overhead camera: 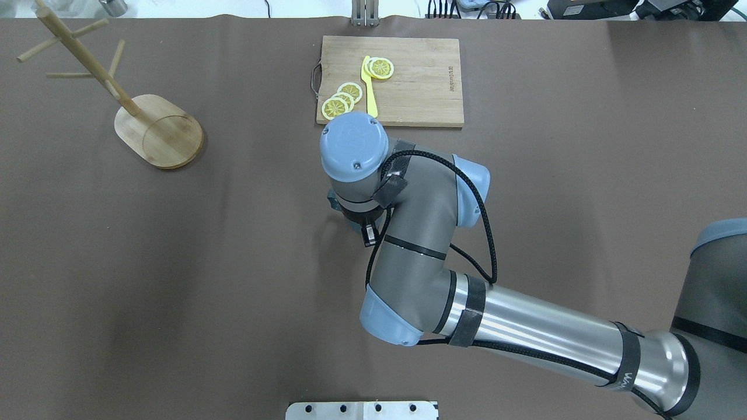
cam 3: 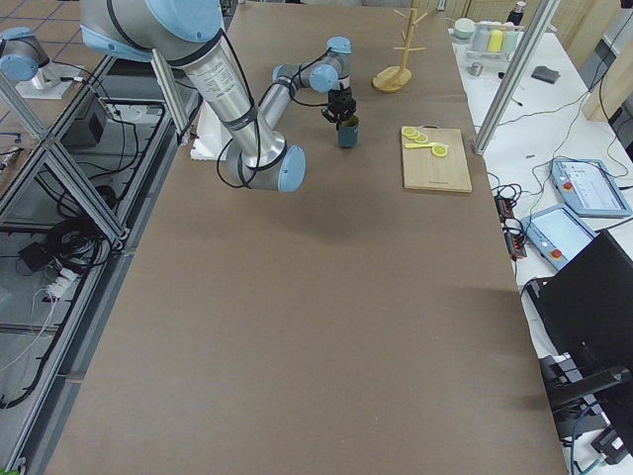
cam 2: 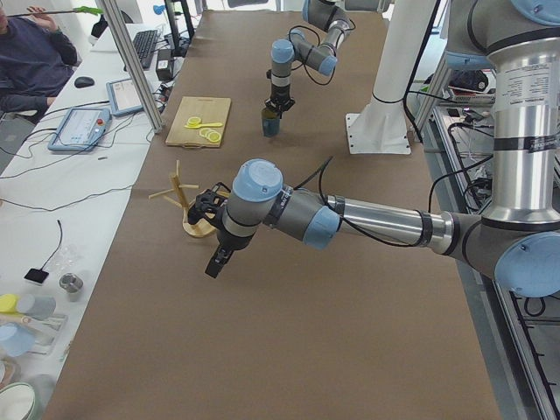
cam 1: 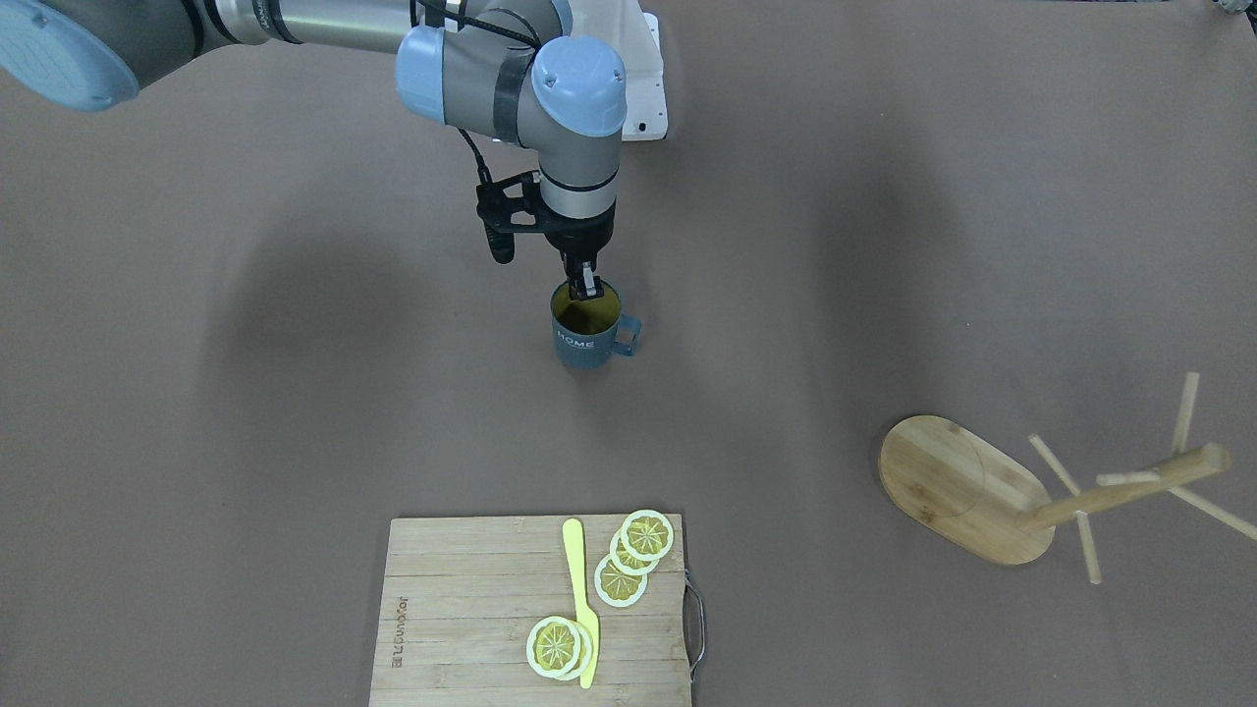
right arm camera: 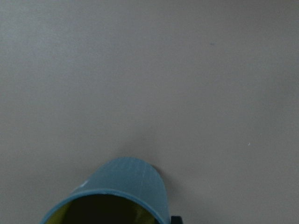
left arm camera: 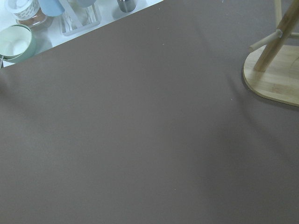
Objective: Hang cup on storage rack
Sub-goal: 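Lower the blue mug onto the table with the right gripper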
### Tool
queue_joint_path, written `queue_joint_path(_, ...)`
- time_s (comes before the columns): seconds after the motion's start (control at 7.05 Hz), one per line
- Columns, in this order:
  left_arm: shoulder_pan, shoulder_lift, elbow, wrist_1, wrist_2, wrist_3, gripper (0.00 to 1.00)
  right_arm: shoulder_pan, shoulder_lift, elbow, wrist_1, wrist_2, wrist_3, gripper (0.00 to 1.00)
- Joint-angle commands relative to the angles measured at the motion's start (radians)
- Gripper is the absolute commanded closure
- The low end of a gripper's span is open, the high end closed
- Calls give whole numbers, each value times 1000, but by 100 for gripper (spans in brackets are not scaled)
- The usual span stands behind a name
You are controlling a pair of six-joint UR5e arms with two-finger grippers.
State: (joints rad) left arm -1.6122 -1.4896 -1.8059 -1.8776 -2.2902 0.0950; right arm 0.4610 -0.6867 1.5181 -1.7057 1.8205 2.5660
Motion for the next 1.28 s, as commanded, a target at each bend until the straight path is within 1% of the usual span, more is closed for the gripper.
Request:
queue_joint_path(0.0, 0, 0, -4, -1, 0, 0, 1, -24, -2, -3, 1, -35, 10, 88)
queue_joint_path(0.14, 0, 0, -4, 0, 0, 0, 1, -24, -2, -1, 1, -36, -10, 30)
queue_joint_path(0.28, 0, 0, -3, 0, 0, 0, 1, -22, -2, 10, 0, -35, -70, 0)
queue_joint_path(0.57, 1, 0, -1, 0, 0, 0, 1, 8, -13, 62, -6, -18, -162, 0)
queue_joint_path(0.71, 0, 0, -1, 0, 0, 0, 1, 34, -33, 101, -6, 11, -223, 0)
queue_joint_path(0.85, 1, 0, -1, 2, -2, -1, 1, 56, -68, 166, -9, 22, -334, 0)
queue_joint_path(0.99, 2, 0, -10, 2, -23, -5, 1, 100, -89, 206, -62, 60, -448, 0)
queue_joint_path(1.13, 2, -8, -26, -11, -96, -73, 1, 152, -126, 259, -105, 69, -584, 0)
